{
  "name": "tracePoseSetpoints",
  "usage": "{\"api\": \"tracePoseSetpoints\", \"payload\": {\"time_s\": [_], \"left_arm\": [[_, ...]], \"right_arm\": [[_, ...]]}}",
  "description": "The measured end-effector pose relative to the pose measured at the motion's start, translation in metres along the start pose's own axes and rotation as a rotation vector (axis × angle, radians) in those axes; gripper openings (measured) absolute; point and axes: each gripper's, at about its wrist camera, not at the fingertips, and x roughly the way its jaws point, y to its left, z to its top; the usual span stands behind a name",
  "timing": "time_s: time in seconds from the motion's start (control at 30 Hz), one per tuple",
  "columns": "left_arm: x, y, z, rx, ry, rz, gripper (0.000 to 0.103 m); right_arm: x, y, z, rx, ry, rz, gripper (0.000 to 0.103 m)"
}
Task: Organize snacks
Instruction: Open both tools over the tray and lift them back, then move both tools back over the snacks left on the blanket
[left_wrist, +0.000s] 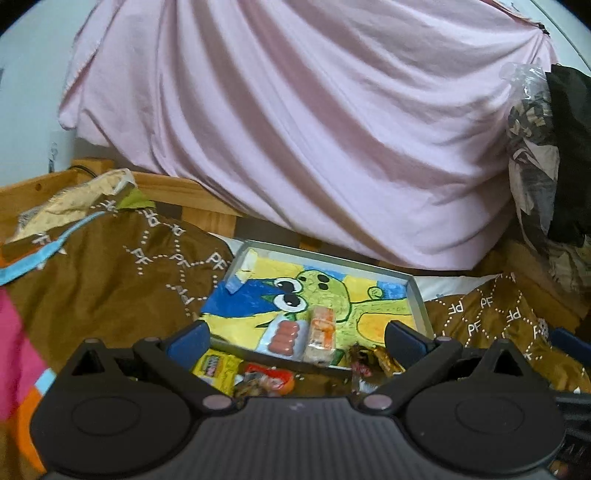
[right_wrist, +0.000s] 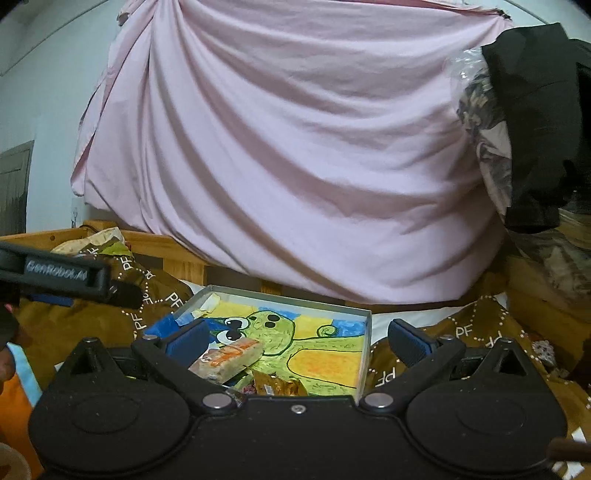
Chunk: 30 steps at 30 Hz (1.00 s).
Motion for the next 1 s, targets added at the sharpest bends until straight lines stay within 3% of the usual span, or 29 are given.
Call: {"api": "tracePoseSetpoints", "payload": {"time_s": [0.5, 0.73, 1.0], "left_arm": [[-0.047, 0.005, -0.030, 0.074, 0.015, 0.046, 0.103], [-0.053, 0.007, -0.045, 0.103, 0.077, 0.059, 0.103], [-0.046, 0.014, -0.055, 0.085, 0.163, 0.103, 0.103]], "right_arm": [[-0.044, 0.013, -0.013, 0.030, 0.062, -0.005, 0.102], [-0.053, 0.017, -0.017, 0.016, 0.097, -0.016, 0.102], [-0.041, 0.021, -0.026, 0.000, 0.196, -0.023, 0.102]]}}
